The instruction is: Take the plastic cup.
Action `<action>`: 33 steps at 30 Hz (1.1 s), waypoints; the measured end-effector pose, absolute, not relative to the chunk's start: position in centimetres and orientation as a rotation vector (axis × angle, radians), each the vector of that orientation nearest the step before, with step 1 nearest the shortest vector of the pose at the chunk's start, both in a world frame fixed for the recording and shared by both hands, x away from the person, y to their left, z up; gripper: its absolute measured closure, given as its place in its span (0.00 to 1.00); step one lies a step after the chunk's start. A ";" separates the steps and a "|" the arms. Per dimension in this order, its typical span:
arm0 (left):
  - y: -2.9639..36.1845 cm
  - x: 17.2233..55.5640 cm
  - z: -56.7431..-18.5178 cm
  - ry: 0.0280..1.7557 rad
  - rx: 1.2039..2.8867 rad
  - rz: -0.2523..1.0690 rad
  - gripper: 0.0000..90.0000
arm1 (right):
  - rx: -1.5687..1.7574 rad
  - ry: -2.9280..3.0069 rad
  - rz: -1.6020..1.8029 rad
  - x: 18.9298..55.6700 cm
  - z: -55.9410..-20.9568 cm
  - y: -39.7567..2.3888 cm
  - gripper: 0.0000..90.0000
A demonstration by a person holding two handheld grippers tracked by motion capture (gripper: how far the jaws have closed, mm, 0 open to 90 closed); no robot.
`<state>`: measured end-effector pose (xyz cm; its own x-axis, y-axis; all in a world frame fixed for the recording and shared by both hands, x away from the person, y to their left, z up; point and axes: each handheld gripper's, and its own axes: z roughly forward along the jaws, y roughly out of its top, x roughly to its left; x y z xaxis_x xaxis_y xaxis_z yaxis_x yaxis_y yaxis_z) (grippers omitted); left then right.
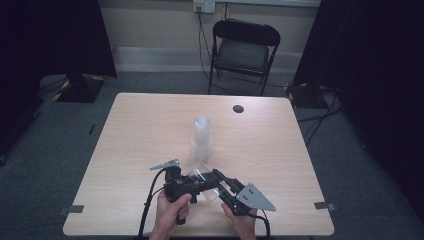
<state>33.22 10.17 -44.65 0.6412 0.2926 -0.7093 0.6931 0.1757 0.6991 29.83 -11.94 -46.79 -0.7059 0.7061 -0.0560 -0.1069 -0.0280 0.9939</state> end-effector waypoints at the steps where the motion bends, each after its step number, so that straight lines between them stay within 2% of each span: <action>1: 10.3 33.2 -44.6 0.898 1.415 -0.336 0.28 | 0.632 1.671 1.791 29.8 -46.8 -12.0 0.93; 10: 10.7 32.9 -44.4 0.864 1.440 -0.238 0.24 | 0.640 1.683 1.777 29.9 -46.6 -11.9 0.95; 17: 10.7 32.9 -44.4 0.852 1.460 -0.223 0.21 | 0.656 1.708 1.758 29.6 -46.7 -12.1 0.96; 23: 11.3 32.9 -44.2 0.843 1.456 -0.167 0.14 | 0.692 1.693 1.755 29.7 -46.6 -12.7 0.97; 33: 11.7 32.6 -44.2 0.868 1.550 0.028 0.20 | 0.802 1.715 1.732 30.3 -46.5 -14.8 0.97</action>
